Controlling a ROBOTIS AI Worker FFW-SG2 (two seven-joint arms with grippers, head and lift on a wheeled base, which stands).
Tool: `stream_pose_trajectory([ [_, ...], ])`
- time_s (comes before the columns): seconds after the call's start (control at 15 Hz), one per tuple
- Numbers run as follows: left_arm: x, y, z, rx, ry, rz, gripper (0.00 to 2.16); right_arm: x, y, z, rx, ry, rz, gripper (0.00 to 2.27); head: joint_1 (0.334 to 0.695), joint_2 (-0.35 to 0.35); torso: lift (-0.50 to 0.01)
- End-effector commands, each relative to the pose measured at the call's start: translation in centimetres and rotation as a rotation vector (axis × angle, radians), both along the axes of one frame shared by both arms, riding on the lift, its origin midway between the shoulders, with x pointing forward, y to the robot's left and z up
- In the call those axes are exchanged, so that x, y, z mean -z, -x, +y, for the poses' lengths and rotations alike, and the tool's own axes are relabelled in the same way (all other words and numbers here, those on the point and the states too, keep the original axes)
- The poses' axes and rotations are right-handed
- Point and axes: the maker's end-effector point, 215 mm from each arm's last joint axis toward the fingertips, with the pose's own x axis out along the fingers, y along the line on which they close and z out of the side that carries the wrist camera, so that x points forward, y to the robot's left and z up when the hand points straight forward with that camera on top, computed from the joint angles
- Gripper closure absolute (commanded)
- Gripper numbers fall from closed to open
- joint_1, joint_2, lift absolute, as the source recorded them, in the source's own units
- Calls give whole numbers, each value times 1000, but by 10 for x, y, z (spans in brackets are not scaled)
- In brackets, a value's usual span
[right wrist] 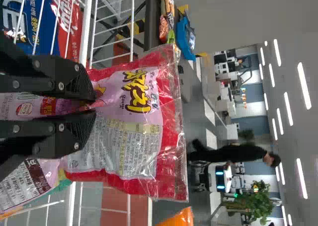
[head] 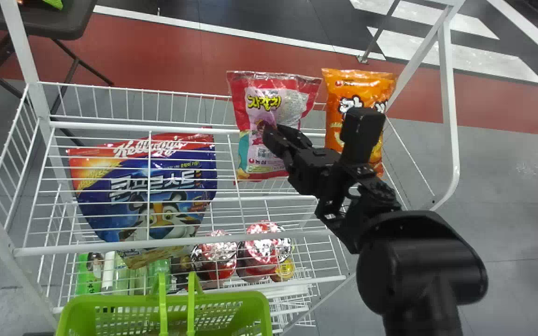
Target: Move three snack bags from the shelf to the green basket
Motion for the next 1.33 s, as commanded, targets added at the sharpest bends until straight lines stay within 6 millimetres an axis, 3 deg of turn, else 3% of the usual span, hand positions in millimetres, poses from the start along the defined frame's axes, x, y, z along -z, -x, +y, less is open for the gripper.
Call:
stream_pose_trajectory([
  [0.0,-2,1,0,-1,1,-5,1548,-24,30,-2,-11,-3,-19,2236,695,-350,-48],
  [0.07,-3,2,-1,0,2,-3,1548,-38,43,-3,-22,-16,-20,2236,695,-350,-48],
  [0.4,-6,3,-6,-2,9,-8,1548,-48,158,8,-141,-97,189,2240,695,-350,-48],
  [0.47,-5,4,-7,-5,10,-3,1548,-36,176,13,-167,-111,265,2240,695,-350,-48],
  [0.6,-5,7,-11,-2,7,-7,1548,-4,240,16,-195,-163,509,2240,695,-350,-48],
  [0.67,-4,7,-12,-2,7,-7,1548,-9,256,20,-216,-205,538,2240,695,-350,-48],
  [0.8,-5,7,-13,-3,8,-8,1548,-25,266,24,-259,-282,513,2240,695,-350,-48],
  [0.87,-5,6,-13,-4,8,-11,1548,-19,272,21,-248,-293,534,2240,695,-350,-48],
  [1.07,-6,7,-15,-2,13,-13,1548,33,285,17,-215,-327,669,2240,695,-350,-48],
  [1.27,-6,7,-14,-4,14,-18,1548,94,315,33,-235,-353,844,2240,695,-350,-48],
])
